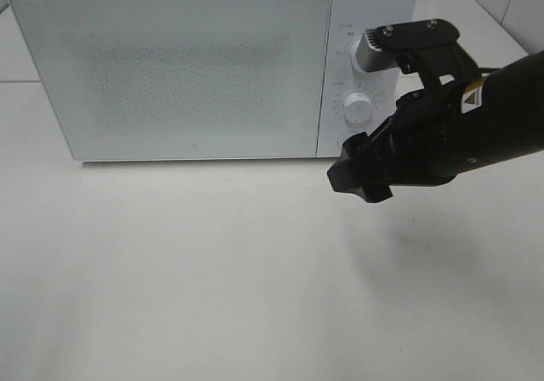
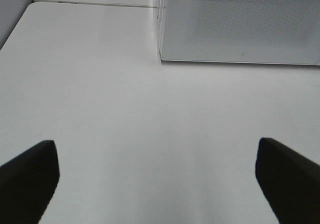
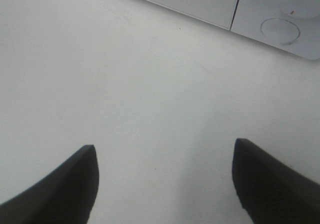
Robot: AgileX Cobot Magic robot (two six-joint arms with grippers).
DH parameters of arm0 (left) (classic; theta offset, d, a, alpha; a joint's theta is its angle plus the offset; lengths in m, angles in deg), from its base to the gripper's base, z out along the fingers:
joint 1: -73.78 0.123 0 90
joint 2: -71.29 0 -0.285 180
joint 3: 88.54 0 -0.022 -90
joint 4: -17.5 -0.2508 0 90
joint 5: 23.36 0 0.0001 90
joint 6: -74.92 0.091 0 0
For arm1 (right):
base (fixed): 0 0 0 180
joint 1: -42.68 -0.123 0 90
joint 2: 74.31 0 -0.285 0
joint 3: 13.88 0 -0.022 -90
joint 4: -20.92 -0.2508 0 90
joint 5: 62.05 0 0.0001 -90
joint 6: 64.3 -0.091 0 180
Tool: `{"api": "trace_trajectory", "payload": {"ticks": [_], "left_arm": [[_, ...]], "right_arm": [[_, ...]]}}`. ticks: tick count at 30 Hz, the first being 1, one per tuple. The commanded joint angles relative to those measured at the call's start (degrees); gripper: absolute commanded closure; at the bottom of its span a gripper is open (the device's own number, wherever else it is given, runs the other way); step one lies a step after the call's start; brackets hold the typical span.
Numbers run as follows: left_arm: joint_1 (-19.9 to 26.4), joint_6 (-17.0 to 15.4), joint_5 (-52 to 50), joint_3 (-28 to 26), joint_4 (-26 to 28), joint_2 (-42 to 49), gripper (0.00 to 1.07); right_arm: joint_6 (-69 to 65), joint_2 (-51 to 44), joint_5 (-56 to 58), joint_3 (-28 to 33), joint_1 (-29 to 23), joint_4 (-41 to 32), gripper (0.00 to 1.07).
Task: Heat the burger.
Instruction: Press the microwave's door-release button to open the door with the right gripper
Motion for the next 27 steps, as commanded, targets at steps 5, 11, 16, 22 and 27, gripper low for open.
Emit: {"api": "trace_trajectory", "payload": {"ticks": [5, 11, 16, 22, 27], "left_arm": [[0.11, -0.29, -0.63, 0.06, 0.29, 1.03, 0.07], [0.11, -0.29, -0.63, 0.06, 0.29, 1.03, 0.07], [0.11, -0.29, -0.63, 0.06, 0.29, 1.03, 0.07], [0.11, -0.29, -0.63, 0.06, 0.29, 1.03, 0.07], [0.11, -0.29, -0.63, 0.06, 0.29, 1.03, 0.07]], "right_arm": [[-8.71, -9.4, 12.49, -2.23, 0.34, 10.94, 0.32], [-8.42, -19.02, 18.68, -2.23, 0.34, 11.0, 0.29], [-8.37, -26.81, 26.24, -2.23, 0.34, 11.29, 0.3], [-8.19, -33.35, 30.94, -1.26, 0.34, 11.46, 0.31], [-8.19, -40.45, 31.51, 3.44, 2.41, 11.86, 0.31]]}}
